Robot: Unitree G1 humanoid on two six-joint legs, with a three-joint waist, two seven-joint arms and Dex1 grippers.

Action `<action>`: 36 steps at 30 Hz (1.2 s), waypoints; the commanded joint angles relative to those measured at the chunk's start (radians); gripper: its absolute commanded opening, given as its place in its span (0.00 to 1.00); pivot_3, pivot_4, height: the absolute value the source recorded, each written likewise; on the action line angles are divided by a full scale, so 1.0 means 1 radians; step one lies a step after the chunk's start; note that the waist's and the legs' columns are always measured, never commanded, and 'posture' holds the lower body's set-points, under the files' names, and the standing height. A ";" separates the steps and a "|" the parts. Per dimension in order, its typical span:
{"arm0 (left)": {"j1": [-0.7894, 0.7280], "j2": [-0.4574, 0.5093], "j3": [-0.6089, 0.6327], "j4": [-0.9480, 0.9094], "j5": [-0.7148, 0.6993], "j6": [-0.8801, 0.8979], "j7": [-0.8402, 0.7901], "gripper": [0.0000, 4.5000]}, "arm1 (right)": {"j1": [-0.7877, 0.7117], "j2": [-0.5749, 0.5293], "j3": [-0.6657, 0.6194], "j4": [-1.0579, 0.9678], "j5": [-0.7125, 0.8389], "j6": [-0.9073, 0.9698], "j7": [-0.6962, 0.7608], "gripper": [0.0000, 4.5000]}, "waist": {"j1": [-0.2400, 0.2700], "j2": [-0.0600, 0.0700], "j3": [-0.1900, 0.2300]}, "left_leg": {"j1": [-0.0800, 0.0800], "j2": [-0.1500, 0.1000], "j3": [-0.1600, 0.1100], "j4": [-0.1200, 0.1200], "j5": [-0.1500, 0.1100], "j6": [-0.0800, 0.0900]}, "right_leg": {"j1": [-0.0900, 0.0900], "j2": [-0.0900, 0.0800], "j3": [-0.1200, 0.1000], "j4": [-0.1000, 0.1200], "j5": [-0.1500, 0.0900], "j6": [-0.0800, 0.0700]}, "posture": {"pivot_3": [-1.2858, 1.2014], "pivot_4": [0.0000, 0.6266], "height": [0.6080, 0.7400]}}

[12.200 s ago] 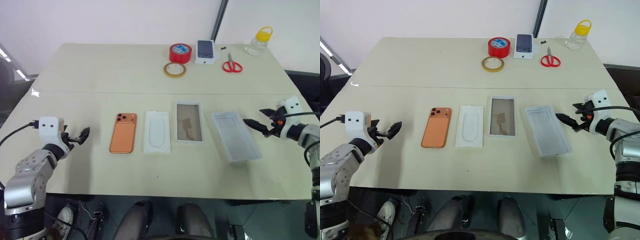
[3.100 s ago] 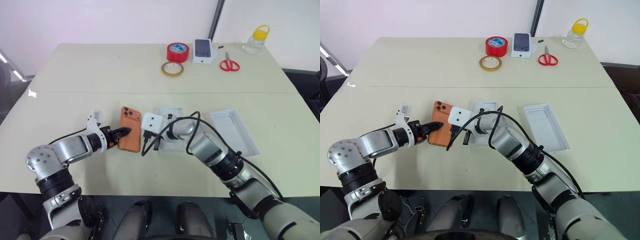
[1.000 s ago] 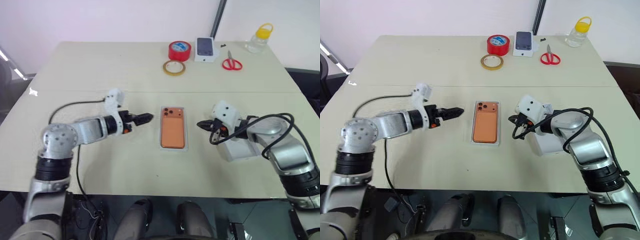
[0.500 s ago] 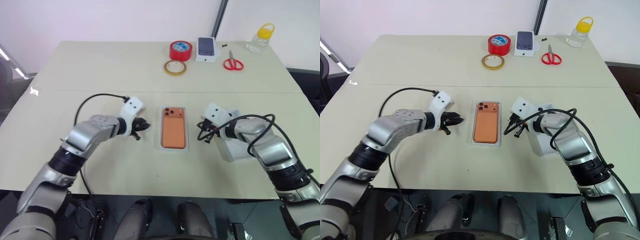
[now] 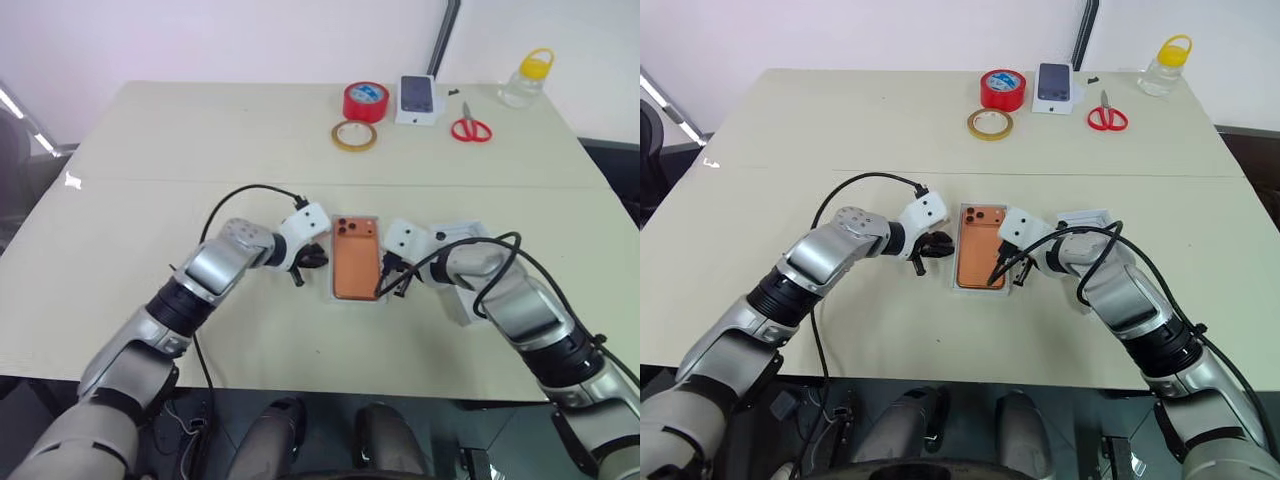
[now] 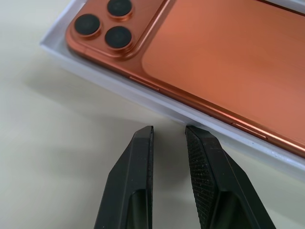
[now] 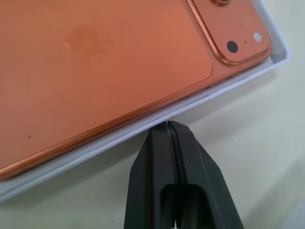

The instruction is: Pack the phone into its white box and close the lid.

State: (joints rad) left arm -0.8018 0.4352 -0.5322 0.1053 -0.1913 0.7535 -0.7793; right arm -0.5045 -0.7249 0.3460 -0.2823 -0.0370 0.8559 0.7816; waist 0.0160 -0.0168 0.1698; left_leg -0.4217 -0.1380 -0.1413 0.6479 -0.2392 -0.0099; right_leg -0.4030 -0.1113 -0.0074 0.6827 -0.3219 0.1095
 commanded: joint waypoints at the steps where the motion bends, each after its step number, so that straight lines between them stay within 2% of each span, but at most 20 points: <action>1: -0.022 -0.112 -0.069 -0.038 0.004 -0.024 -0.064 0.25 | 0.024 -0.032 -0.036 -0.116 0.031 0.007 0.032 0.00 | 0.002 0.000 0.000 | 0.000 -0.001 0.000 0.000 0.000 0.000 | 0.000 0.000 0.000 0.000 0.000 0.000 | 0.52 0.24 1.00; 7: -0.033 -0.239 -0.088 -0.003 0.038 -0.013 -0.082 0.25 | 0.189 -0.182 -0.153 -0.258 0.067 0.048 0.081 0.00 | 0.000 0.000 0.000 | -0.002 -0.001 0.000 0.002 -0.001 0.002 | 0.000 -0.001 0.000 -0.001 0.000 0.002 | 0.52 0.24 1.00; 14: -0.018 -0.285 -0.090 -0.014 0.056 0.010 -0.102 0.25 | 0.277 -0.219 -0.220 -0.304 0.070 0.075 0.068 0.00 | -0.006 0.000 0.000 | -0.002 -0.001 0.000 0.002 -0.001 0.002 | 0.000 -0.001 0.000 0.000 0.000 0.003 | 0.52 0.24 1.00; 21: 0.001 -0.242 -0.034 -0.052 0.059 0.021 -0.104 0.25 | 0.307 -0.279 -0.298 -0.286 0.083 0.040 0.102 0.00 | -0.004 0.000 0.000 | -0.002 -0.001 0.000 0.002 -0.001 0.002 | 0.000 -0.001 0.000 0.000 0.000 0.003 | 0.52 0.24 1.00; 28: 0.036 -0.139 0.147 -0.116 0.019 -0.024 -0.083 0.25 | 0.367 -0.393 -0.490 -0.295 0.193 0.018 0.218 0.00 | -0.007 0.001 0.000 | -0.002 0.000 0.000 0.002 -0.001 0.002 | -0.001 0.000 0.000 0.001 0.000 0.003 | 0.52 0.24 1.00; 30: 0.054 -0.103 0.188 -0.133 0.013 -0.068 -0.093 0.25 | 0.349 -0.389 -0.528 -0.272 0.252 0.081 0.235 0.00 | -0.007 0.001 0.000 | -0.002 0.000 0.000 0.002 -0.001 0.002 | -0.001 0.000 0.000 0.000 0.000 0.003 | 0.52 0.24 1.00; 33: 0.083 -0.064 0.228 -0.156 -0.003 -0.130 -0.117 0.24 | 0.304 -0.360 -0.524 -0.235 0.309 0.209 0.204 0.18 | -0.005 0.000 0.000 | -0.002 0.000 0.000 0.002 -0.001 0.002 | -0.001 0.000 0.000 0.000 0.001 0.003 | 0.52 0.24 1.00; 34: 0.096 -0.055 0.237 -0.168 -0.014 -0.152 -0.133 0.24 | 0.292 -0.349 -0.515 -0.229 0.318 0.249 0.185 0.31 | -0.004 0.000 0.000 | -0.002 0.000 0.000 0.003 -0.001 0.002 | 0.000 0.000 0.000 0.000 0.001 0.003 | 0.52 0.24 1.00; 36: 0.121 -0.038 0.248 -0.189 -0.029 -0.203 -0.162 0.24 | 0.271 -0.328 -0.502 -0.220 0.334 0.310 0.151 0.50 | -0.003 0.000 0.000 | -0.002 0.000 0.001 0.003 -0.001 0.002 | 0.000 -0.001 0.000 0.000 0.001 0.003 | 0.52 0.24 1.00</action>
State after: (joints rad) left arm -0.6856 0.3926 -0.3145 -0.0300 -0.1919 0.6067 -0.9146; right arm -0.2151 -1.0608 -0.1484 -0.4972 0.2726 1.1164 0.9592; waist 0.0131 -0.0164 0.1697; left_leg -0.4239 -0.1382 -0.1408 0.6507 -0.2401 -0.0081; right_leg -0.4033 -0.1123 -0.0076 0.6824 -0.3213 0.1124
